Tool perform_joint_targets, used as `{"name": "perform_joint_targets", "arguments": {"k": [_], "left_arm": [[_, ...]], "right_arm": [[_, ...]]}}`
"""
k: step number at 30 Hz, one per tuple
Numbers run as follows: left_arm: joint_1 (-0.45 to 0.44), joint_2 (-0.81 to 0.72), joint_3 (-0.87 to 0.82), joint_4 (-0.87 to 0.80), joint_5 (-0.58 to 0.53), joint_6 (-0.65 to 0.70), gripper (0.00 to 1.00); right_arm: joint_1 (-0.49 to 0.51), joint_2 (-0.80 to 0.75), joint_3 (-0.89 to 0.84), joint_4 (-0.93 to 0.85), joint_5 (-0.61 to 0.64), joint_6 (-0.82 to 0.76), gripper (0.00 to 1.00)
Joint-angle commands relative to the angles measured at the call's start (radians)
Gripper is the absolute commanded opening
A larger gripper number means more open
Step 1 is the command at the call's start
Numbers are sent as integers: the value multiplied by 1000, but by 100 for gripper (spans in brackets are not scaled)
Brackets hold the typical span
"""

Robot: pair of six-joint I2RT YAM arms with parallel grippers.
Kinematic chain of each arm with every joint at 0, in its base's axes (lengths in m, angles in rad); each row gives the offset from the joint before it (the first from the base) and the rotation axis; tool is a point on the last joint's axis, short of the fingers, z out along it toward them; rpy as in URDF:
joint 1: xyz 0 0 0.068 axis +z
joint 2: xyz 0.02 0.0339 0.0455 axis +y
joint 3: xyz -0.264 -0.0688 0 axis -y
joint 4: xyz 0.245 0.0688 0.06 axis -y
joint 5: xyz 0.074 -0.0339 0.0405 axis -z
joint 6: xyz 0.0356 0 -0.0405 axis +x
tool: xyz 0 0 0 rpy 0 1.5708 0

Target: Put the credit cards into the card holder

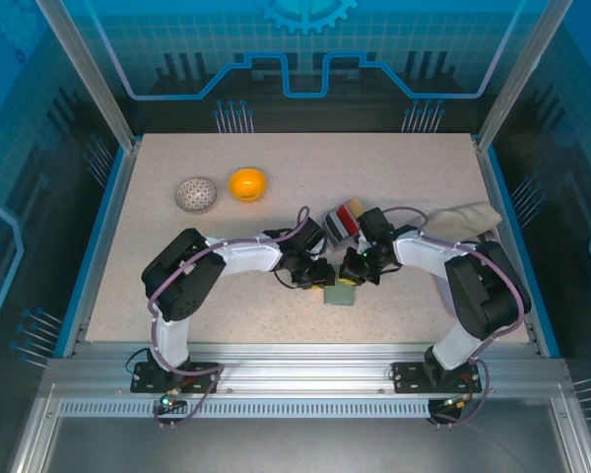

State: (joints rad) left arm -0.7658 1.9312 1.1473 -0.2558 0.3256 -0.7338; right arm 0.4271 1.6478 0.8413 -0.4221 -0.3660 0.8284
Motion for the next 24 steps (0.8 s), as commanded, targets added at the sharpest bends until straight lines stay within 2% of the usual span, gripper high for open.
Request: {"name": "perform_joint_targets", "arguments": {"k": [1, 4, 11, 18, 24], "left_arm": [[-8, 18, -19, -7, -14, -4, 30], [-6, 15, -20, -13, -19, -5, 30], [-7, 17, -18, -13, -17, -6, 30], [-6, 23, -20, -4, -14, -12, 30], [-6, 26, -17, -3, -7, -12, 30]], "right_arm": [[39, 118, -97, -48, 202, 66, 0], [71, 53, -156, -9, 194, 112, 0], [48, -72, -9, -109, 99, 5, 0], [46, -88, 1, -86, 28, -3, 0], [45, -76, -15, -65, 26, 2, 0]]}}
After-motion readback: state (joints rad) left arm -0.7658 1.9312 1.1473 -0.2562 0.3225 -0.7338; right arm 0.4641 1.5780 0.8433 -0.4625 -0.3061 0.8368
